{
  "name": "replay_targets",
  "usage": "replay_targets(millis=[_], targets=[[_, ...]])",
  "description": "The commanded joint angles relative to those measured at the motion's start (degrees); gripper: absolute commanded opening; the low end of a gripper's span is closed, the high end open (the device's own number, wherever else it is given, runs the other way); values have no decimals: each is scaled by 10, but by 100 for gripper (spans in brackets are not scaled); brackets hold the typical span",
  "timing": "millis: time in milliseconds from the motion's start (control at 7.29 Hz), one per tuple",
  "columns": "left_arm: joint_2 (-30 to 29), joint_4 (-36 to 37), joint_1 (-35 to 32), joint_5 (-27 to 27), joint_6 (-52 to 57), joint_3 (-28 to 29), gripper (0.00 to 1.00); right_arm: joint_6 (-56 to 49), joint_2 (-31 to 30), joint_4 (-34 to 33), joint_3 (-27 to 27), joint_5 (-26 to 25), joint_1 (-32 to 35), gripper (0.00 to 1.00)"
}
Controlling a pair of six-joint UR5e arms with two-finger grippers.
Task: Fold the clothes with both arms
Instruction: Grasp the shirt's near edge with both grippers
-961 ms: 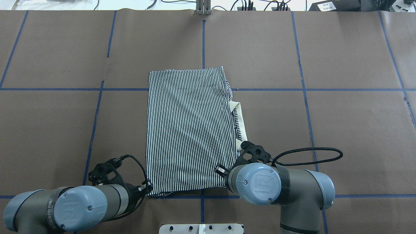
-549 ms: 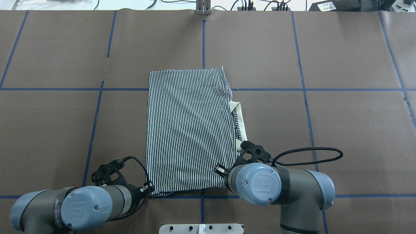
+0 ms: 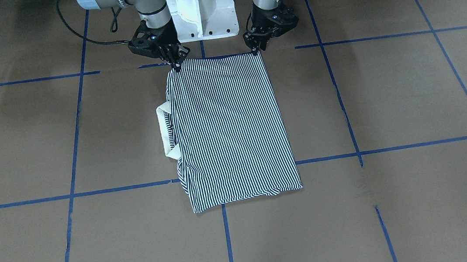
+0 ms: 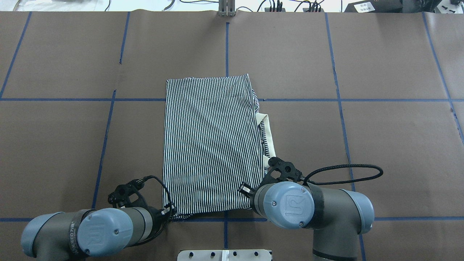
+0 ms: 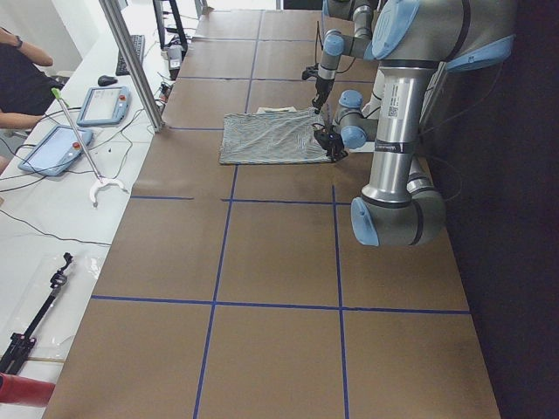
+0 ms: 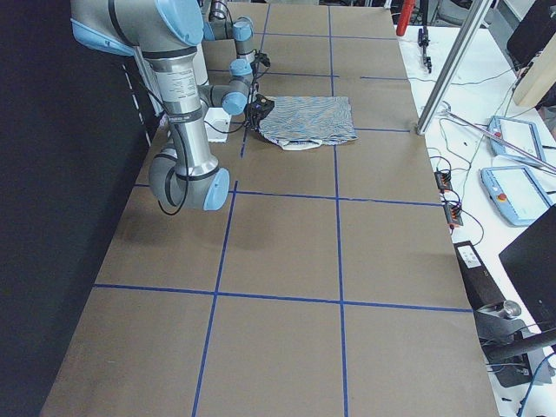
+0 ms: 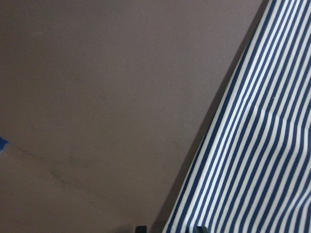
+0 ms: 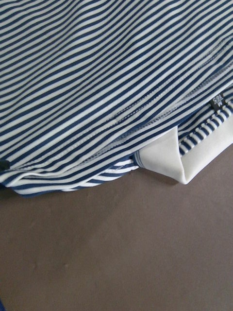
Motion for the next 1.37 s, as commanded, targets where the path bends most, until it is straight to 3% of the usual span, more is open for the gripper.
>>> replay_targets(millis=[0,275,824,961,1235], targets=[[-1,0,1,0,0,7,41,0,0,0,0,1,0,0],[-8,0,2,0,2,8,0,0,-1,0,0,1,0,0],[-15,19,-2,-1,6,-23,0,1,-1,0,9,0,-1,0],[-22,58,1,-1,5,-62,0,2,-23,-8,43,-2,-11,0],[-56,111,3,5,34,-79,0,3,-19,-100,124,-5,-11,0]])
